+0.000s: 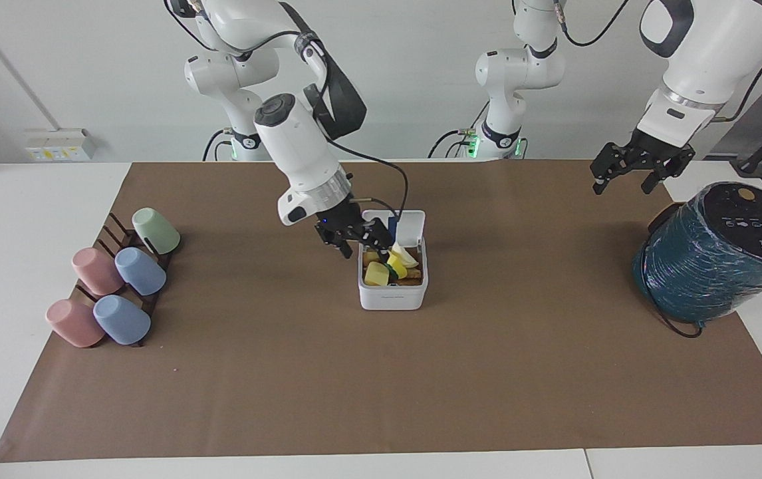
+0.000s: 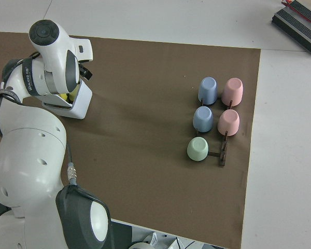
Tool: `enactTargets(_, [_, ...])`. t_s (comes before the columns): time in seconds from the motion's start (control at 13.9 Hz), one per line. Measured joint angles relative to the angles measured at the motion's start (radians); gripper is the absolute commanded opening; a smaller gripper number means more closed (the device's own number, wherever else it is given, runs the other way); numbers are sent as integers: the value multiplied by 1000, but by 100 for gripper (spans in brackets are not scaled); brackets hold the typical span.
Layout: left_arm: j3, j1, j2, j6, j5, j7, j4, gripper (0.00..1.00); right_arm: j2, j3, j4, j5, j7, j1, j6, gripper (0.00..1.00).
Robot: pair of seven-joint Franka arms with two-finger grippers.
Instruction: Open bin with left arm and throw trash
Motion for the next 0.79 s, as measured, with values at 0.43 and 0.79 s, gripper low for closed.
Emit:
enactTargets(0.43, [0, 0, 0, -2, 0, 0, 0, 100, -119, -4, 39, -179, -178, -173, -260, 100])
enactTargets(0.79, [-1, 0, -1, -3, 0, 0, 0, 100, -224, -5, 44, -186, -345, -300, -496, 100])
